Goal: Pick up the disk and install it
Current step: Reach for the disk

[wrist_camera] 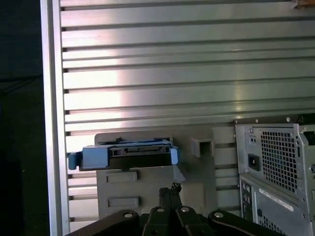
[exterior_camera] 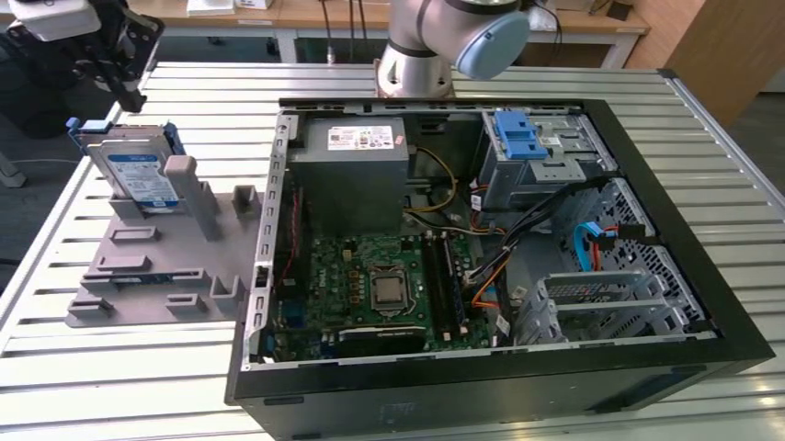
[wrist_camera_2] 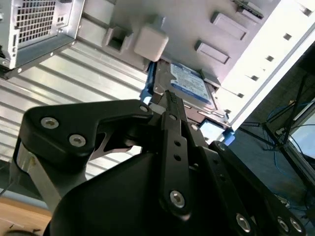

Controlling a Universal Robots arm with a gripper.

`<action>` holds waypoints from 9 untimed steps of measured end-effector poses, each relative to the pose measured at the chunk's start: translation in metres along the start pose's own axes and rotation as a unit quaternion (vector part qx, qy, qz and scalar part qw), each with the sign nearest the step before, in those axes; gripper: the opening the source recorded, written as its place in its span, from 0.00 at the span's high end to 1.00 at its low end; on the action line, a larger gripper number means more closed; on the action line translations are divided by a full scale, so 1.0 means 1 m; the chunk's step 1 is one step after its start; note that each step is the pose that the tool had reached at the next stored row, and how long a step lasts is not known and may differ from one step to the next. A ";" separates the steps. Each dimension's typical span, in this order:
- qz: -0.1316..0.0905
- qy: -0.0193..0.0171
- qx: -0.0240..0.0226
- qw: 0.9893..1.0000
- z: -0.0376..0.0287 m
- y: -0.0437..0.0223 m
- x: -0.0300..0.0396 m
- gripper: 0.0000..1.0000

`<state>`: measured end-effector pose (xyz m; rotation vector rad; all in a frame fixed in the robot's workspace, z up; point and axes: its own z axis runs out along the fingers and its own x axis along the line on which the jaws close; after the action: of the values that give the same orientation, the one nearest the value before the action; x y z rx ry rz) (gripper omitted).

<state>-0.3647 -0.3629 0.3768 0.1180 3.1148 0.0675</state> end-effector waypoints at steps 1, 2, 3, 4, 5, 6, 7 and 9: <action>0.000 0.001 0.000 1.000 0.0003 0.0003 0.0027 0.89; 0.000 0.002 0.000 1.000 0.0005 0.0007 0.0051 0.89; 0.000 0.003 0.000 1.000 0.0007 0.0011 0.0082 0.89; 0.000 0.003 0.000 1.000 0.0008 0.0015 0.0124 0.89; 0.000 0.004 0.000 1.000 0.0010 0.0017 0.0167 0.89; 0.000 0.004 0.000 1.000 0.0013 0.0020 0.0212 0.89; 0.000 0.005 0.000 1.000 0.0016 0.0023 0.0255 0.89; 0.000 0.006 0.000 1.000 0.0022 0.0032 0.0341 0.89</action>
<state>-0.3984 -0.3570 0.3740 0.1191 3.1259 0.0670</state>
